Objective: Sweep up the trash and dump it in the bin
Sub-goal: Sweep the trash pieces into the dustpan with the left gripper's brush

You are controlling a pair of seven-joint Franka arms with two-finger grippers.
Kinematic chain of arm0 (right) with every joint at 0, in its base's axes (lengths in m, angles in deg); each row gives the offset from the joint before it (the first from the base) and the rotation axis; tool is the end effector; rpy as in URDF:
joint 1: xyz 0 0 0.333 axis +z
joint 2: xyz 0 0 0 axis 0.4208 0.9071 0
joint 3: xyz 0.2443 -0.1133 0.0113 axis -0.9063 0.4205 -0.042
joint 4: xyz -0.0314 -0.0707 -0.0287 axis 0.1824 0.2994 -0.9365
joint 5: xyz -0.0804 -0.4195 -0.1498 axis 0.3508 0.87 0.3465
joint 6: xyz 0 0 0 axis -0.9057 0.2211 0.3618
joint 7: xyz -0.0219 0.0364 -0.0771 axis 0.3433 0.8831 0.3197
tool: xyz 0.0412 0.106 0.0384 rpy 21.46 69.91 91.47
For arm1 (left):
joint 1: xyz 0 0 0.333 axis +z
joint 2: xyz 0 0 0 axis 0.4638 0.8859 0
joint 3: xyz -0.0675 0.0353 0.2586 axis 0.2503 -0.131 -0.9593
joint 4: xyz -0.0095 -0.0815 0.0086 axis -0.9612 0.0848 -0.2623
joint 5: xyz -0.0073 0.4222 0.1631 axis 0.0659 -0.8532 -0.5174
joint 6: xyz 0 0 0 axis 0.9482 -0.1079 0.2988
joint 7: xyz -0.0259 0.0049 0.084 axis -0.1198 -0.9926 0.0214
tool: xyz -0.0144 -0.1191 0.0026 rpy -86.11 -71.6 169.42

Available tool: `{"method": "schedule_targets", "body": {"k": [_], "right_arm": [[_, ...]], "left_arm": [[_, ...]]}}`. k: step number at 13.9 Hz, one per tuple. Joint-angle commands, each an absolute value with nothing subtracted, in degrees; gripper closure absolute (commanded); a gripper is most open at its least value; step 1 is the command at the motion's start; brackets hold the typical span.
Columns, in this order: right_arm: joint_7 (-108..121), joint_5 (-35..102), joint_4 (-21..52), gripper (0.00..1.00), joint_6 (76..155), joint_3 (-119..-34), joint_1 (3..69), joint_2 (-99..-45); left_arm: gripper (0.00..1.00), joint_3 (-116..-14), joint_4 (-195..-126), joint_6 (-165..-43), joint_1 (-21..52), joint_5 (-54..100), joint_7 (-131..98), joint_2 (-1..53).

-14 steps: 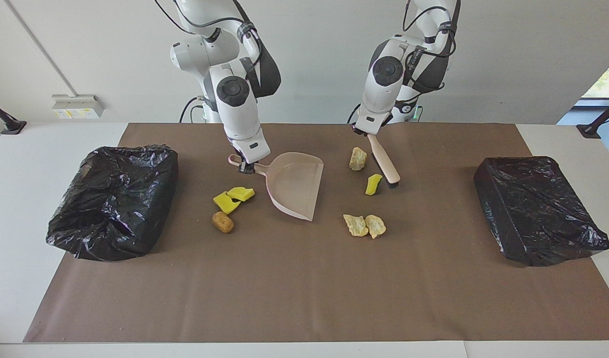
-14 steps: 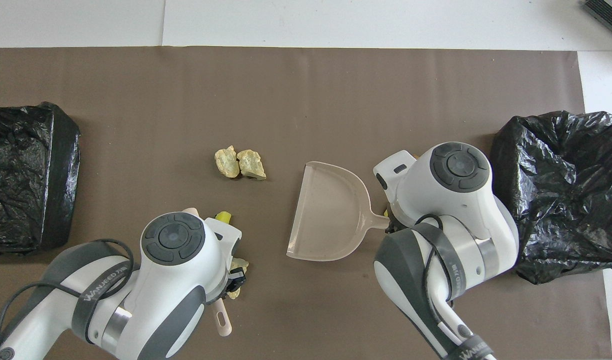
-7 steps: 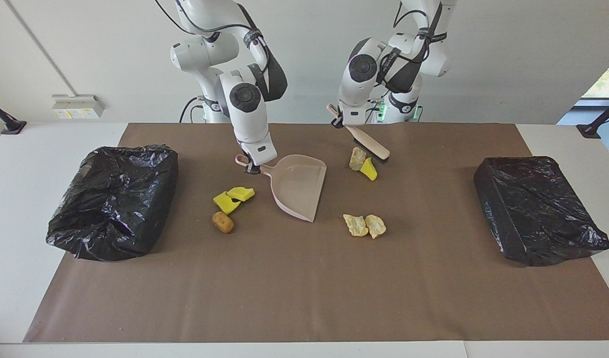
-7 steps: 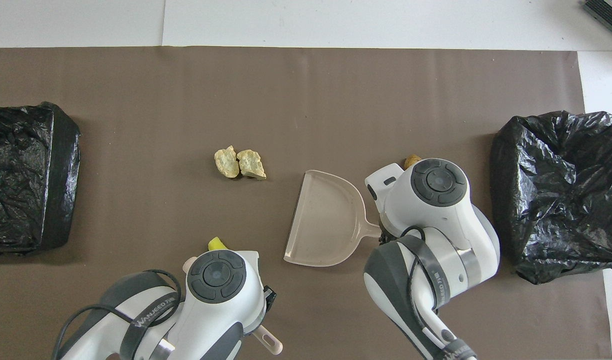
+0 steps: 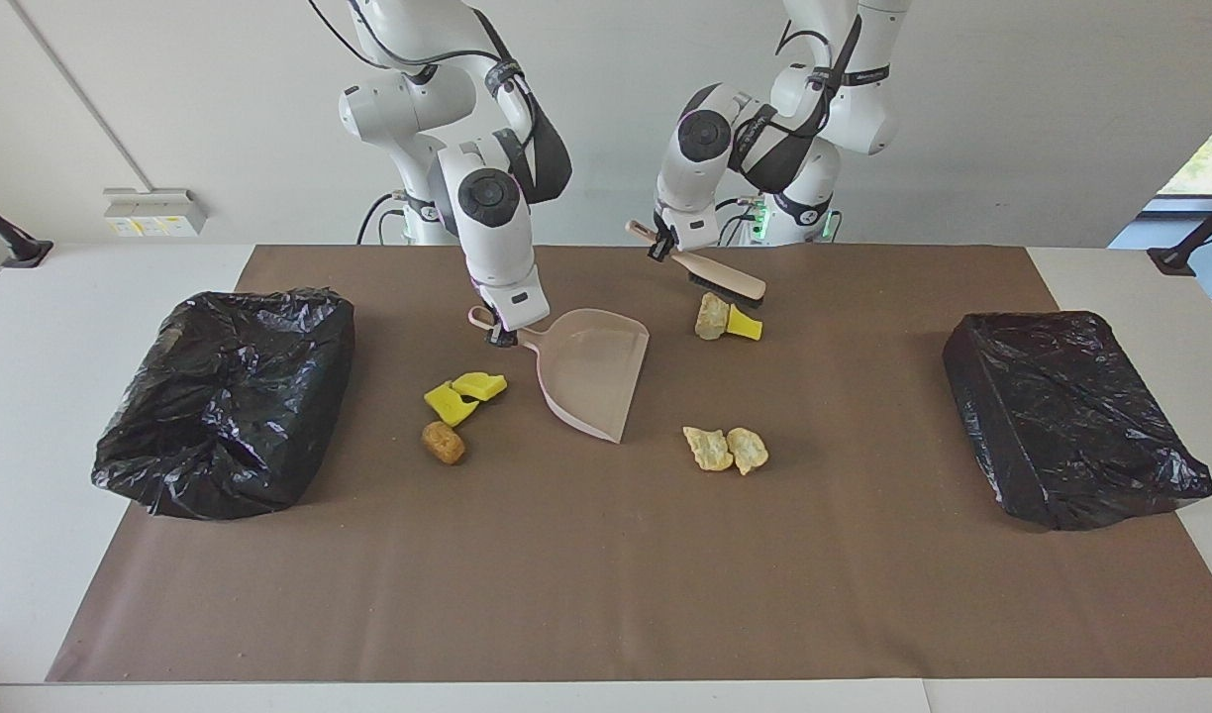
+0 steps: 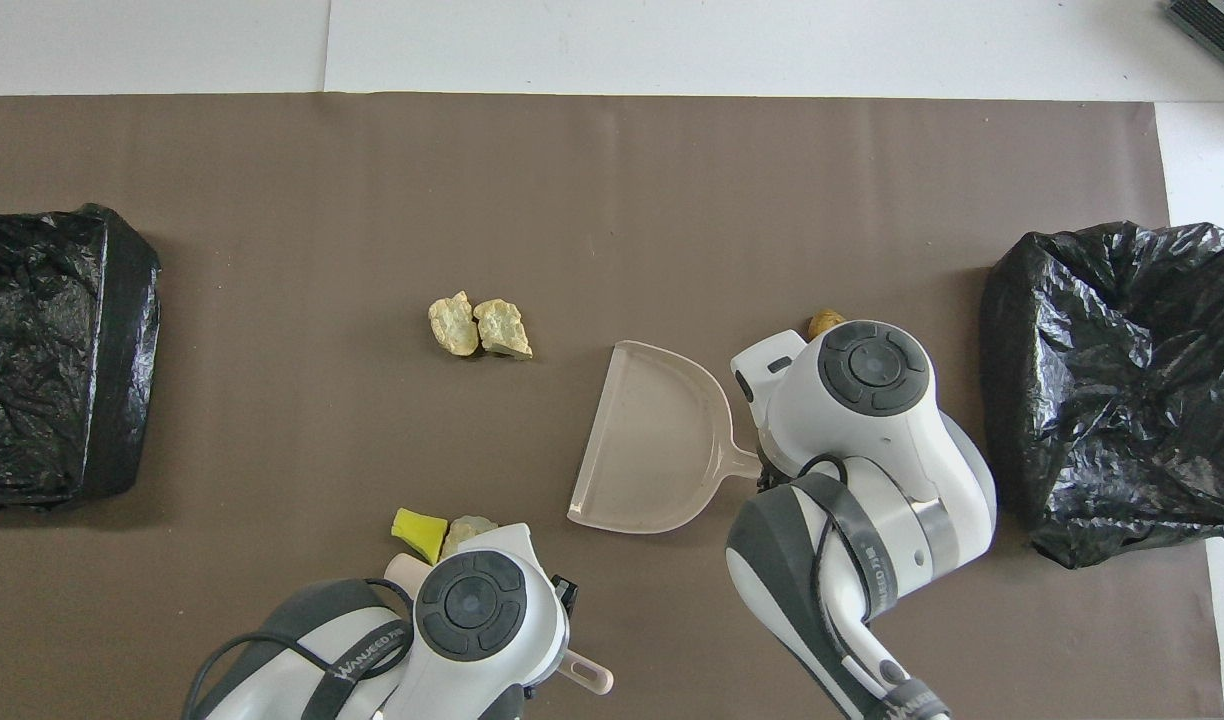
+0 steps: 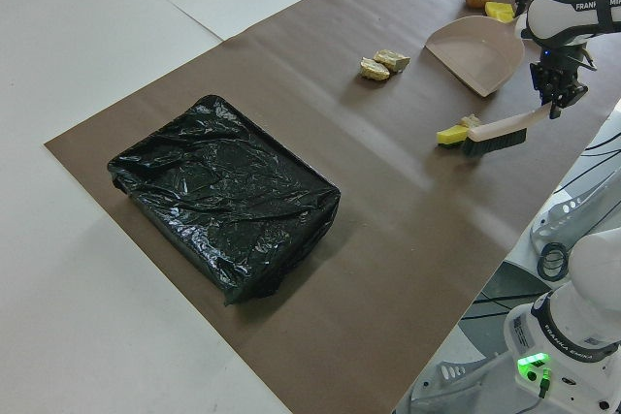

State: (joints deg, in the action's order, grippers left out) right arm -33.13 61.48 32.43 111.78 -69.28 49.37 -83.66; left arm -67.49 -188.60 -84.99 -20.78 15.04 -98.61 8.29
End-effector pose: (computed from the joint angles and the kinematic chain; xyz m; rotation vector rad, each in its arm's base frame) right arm 0.5262 0.2397 0.2781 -2.4870 -1.7695 0.2729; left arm 0.3184 -0.3969 0.2632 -2.6317 -1.4729 0.4435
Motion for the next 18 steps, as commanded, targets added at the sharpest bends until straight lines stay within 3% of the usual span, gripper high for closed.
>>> {"method": "schedule_targets", "body": {"k": [1,9,18], "right_arm": [[-31.32,62.28,33.72,1.0,112.67,-69.44,49.67,-84.87],[-29.91,62.28,33.64,1.0,112.58,-69.44,49.67,-84.87],[-29.39,62.28,33.64,1.0,112.58,-69.44,49.85,-84.95]], "left_arm": [[1.0,-68.59,-189.16,-92.24,-20.98,16.05,-97.75,10.08],[1.0,-68.68,-186.88,-94.29,-10.08,16.05,-66.15,13.86],[1.0,-68.51,-186.17,-94.29,-13.66,15.96,-26.32,13.86]]}}
